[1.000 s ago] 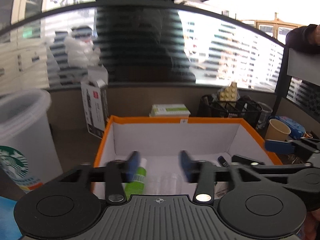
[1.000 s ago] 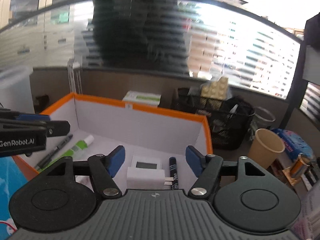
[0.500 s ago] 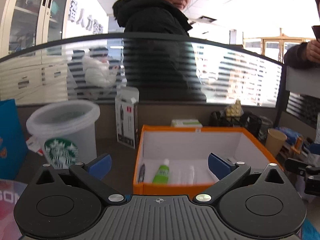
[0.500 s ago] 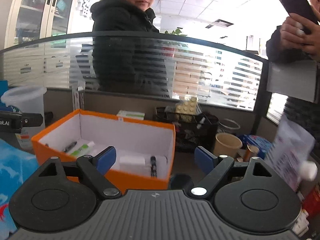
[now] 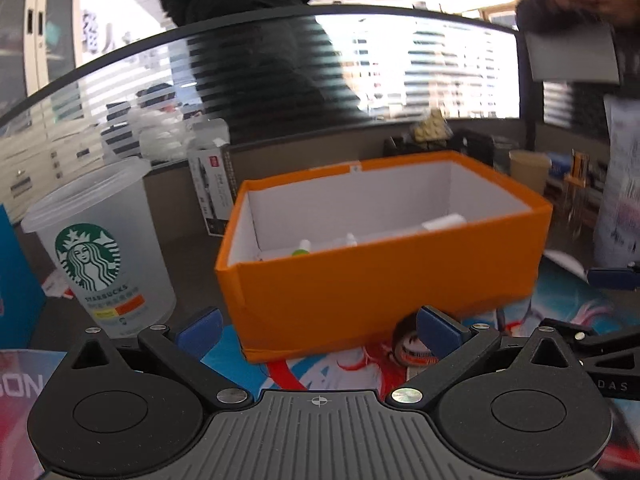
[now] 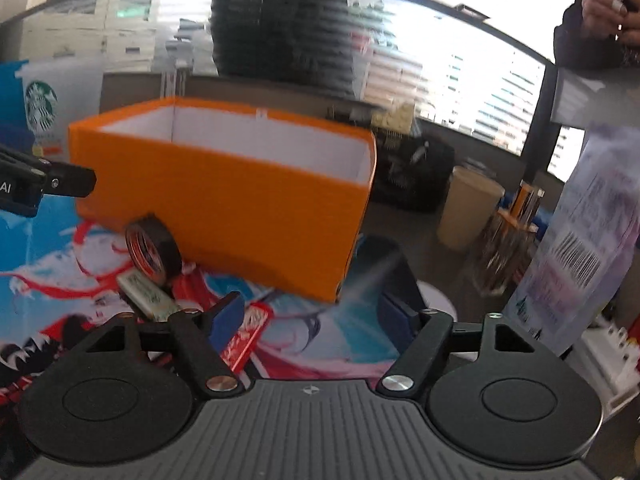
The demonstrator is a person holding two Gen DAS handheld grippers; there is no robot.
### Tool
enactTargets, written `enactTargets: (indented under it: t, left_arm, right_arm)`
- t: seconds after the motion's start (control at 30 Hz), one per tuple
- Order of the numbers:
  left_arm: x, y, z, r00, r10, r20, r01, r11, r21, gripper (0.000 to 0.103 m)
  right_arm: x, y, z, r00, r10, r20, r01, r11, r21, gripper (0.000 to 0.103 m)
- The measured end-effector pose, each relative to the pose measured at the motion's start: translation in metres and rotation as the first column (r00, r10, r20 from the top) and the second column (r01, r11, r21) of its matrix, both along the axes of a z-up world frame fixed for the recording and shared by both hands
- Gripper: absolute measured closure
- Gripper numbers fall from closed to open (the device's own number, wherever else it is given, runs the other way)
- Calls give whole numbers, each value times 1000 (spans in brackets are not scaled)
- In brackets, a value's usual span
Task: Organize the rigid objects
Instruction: 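Lift both grippers out of the box and move back to the clutter, then grasp the black tape roll with the left gripper while the right gripper grasps the red stick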
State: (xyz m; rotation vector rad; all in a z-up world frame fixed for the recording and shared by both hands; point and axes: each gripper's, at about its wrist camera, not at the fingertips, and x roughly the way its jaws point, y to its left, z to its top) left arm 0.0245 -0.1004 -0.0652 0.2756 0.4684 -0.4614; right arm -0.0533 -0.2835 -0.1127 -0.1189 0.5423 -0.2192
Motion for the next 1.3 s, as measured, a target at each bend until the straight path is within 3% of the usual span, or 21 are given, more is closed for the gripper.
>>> enactTargets:
  t: [0.17,0.47,0.5,0.57,0.63,0.77,1.07,1.13,1.3]
  left_arm:
    - [2,-3,-9,1000,-6,-21,6,1000,5,0]
    - [9,-4,-17,998,-45,-47,45,999,0,0]
    - [9,-3,-17,998,-46,-49,46,999,-4,0]
    - [9,-4,-18,998,-50,-49,49,999,-17,0]
    - [8,-7,-17,996,-69,-56,67,997,-33,0]
    - [-1,-17,-19,992,-115,-60,111,992,-57,0]
    - [0,-43,-32,991,-126,-53,120,987,-105,1]
    - [7,-43,-37,987,-129,-95,116,985,-131,6]
    - [26,-42,-52,964,-133,-229,97,982,-163,48]
  right_arm:
    - [10,-1,-11,999,31,-27,-29,998,59,34]
    - [14,-9,-25,997,3,-76,-1,1000,26,38]
    - [14,-12,-26,997,2,-72,1,999,41,40]
    - [14,-14,-26,997,17,-69,-12,998,69,57]
    - [14,-11,-26,997,43,-64,-37,996,82,80]
    - [15,-11,-27,997,48,-57,-43,995,92,82]
    - [14,-14,-26,997,53,-54,-46,992,117,82]
    - [15,-14,-27,997,53,-54,-46,992,121,82]
    - [14,-16,-27,997,55,-53,-48,990,132,82]
